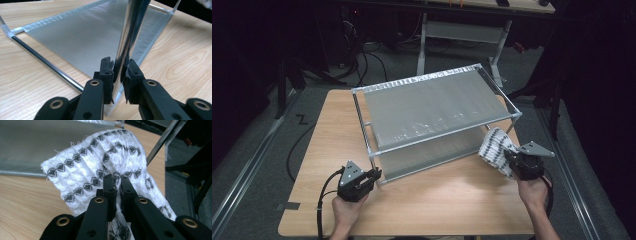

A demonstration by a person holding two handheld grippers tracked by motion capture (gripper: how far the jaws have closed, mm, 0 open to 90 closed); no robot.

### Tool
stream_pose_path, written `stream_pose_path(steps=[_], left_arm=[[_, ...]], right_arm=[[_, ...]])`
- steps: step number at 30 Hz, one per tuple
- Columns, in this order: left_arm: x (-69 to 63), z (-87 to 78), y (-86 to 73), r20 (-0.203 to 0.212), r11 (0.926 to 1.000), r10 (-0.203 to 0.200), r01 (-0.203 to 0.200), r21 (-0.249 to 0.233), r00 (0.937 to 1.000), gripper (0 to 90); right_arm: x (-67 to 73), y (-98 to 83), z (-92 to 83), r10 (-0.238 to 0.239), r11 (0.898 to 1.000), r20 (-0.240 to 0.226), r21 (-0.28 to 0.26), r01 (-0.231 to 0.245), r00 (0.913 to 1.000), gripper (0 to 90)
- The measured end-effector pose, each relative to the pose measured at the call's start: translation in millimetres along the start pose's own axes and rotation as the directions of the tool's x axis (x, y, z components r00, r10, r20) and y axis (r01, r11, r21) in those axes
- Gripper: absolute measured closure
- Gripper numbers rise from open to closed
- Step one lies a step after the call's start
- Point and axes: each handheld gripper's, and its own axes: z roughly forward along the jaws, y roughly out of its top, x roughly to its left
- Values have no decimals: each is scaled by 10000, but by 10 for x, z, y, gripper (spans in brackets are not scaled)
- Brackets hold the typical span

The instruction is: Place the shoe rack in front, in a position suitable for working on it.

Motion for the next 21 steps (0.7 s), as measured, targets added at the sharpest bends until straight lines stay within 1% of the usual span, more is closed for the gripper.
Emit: stream_pose_path(steps=[3, 9, 12, 14, 15, 17, 21], left_arm=[[-2, -6, 3, -12, 9999, 139, -139, 59, 9999, 795], [-1, -6, -1, 10, 9997, 227, -227, 37, 9997, 800], [0, -6, -4, 21, 9996, 281, -281, 19, 9996, 801], [2, -6, -6, 38, 9996, 288, -288, 7, 9996, 801], [2, -6, -6, 40, 9996, 300, -300, 4, 9995, 802], [3, -6, -8, 51, 9995, 310, -310, -8, 9995, 802], [5, -6, -10, 65, 9994, 343, -342, -24, 9994, 803]], right_arm=[[-33, 40, -95, 67, 9998, 10, -209, -67, 10000, 861], [-114, 187, -301, 63, 9986, -40, -523, -65, 10000, 862], [-148, 264, -372, 59, 9979, -39, -639, -61, 10000, 861], [-168, 327, -414, -33, 9974, 21, -723, 34, 10000, 862], [-174, 367, -445, 20, 9972, 47, -744, -16, 10000, 862], [-193, 432, -486, -56, 9963, 92, -857, 63, 9999, 862], [-227, 553, -563, -52, 9944, 134, -1051, 66, 9999, 862]])
